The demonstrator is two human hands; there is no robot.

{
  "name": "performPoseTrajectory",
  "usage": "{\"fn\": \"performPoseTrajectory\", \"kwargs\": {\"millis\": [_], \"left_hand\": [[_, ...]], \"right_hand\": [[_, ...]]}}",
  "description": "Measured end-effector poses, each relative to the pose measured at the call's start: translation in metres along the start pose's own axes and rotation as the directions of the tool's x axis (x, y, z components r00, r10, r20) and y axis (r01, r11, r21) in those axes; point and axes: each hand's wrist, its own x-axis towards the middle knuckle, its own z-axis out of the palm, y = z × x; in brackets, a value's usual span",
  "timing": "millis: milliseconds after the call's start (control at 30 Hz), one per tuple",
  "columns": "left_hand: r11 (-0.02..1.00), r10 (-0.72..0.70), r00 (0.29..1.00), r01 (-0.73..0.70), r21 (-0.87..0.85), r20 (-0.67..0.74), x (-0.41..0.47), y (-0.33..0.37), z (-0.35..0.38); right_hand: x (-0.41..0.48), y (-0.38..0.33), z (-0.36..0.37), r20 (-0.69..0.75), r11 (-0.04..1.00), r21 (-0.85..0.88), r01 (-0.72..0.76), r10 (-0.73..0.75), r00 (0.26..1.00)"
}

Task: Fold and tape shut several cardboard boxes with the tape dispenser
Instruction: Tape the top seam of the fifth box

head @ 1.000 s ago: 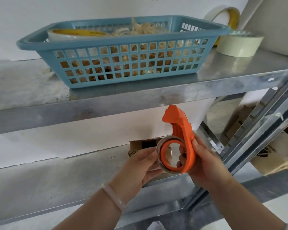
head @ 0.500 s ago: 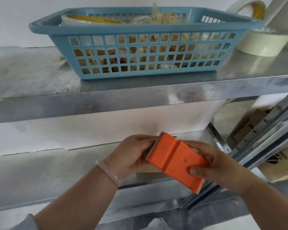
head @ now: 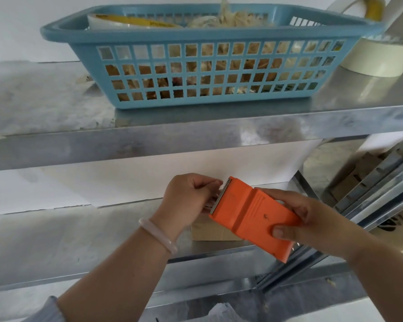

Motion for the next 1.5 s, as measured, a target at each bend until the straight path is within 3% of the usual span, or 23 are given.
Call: {"fn": "performPoseTrajectory", "kwargs": {"millis": [367, 500, 633, 800, 867, 900, 967, 1033, 1100, 1167, 1233, 1300, 1400, 1500], "left_hand": [[0.996, 0.083, 0.996, -0.083, 0.015, 0.011, -0.006, 0.000, -0.003], [0.968, 0.195, 0.981, -0.191, 0.165, -0.008, -0.002, -0.003, -0.007], [0.930, 0.286, 0.958, -0.282, 0.234, 0.021, -0.004, 0.002, -0.008], [0.910, 0.369, 0.929, -0.364, 0.201, 0.013, -0.003, 0.008, -0.015], [0.813, 0.493, 0.868, -0.487, 0.320, 0.068, -0.004, 0.007, -0.021], [0.717, 0.585, 0.805, -0.570, 0.402, 0.096, -0.005, 0.006, -0.023], [0.399, 0.787, 0.590, -0.712, 0.577, 0.183, -0.004, 0.003, -0.028], [0.089, 0.882, 0.373, -0.732, 0.676, 0.289, -0.003, -0.002, -0.031], [-0.009, 0.901, 0.293, -0.725, 0.688, 0.320, -0.003, -0.010, -0.034], [0.105, 0.904, 0.352, -0.735, 0.670, 0.244, -0.005, -0.023, -0.032], [0.383, 0.823, 0.556, -0.693, 0.611, 0.115, -0.002, -0.039, -0.030], [0.609, 0.630, 0.774, -0.541, 0.580, 0.061, 0.009, -0.057, -0.028], [0.697, 0.347, 0.930, -0.343, 0.630, 0.123, 0.029, -0.081, -0.023], [0.733, 0.215, 0.968, -0.246, 0.634, 0.126, 0.040, -0.097, -0.014]], "right_hand": [[0.001, 0.003, 0.010, -0.052, 0.993, -0.089, 0.078, -0.083, 0.995], [0.001, 0.005, 0.012, -0.064, 0.983, -0.142, 0.121, -0.131, 0.989], [0.006, 0.006, 0.013, -0.097, 0.957, -0.221, 0.188, -0.213, 0.972], [0.011, 0.014, 0.016, -0.138, 0.888, -0.400, 0.229, -0.305, 0.942], [0.011, 0.023, 0.016, -0.168, 0.843, -0.483, 0.234, -0.352, 0.921], [0.012, 0.027, 0.016, -0.178, 0.793, -0.555, 0.250, -0.407, 0.896], [0.014, 0.035, 0.018, -0.171, 0.656, -0.698, 0.286, -0.541, 0.824], [0.018, 0.038, 0.017, -0.124, 0.490, -0.814, 0.311, -0.670, 0.732], [0.020, 0.039, 0.015, -0.055, 0.347, -0.881, 0.321, -0.750, 0.659], [0.020, 0.041, 0.010, -0.007, 0.267, -0.908, 0.322, -0.779, 0.627], [0.019, 0.045, 0.005, 0.001, 0.248, -0.917, 0.313, -0.783, 0.621], [0.018, 0.051, 0.001, -0.003, 0.258, -0.916, 0.308, -0.771, 0.637], [0.017, 0.055, 0.001, 0.007, 0.268, -0.914, 0.304, -0.740, 0.672], [0.018, 0.056, 0.002, -0.008, 0.274, -0.920, 0.281, -0.728, 0.686]]}}
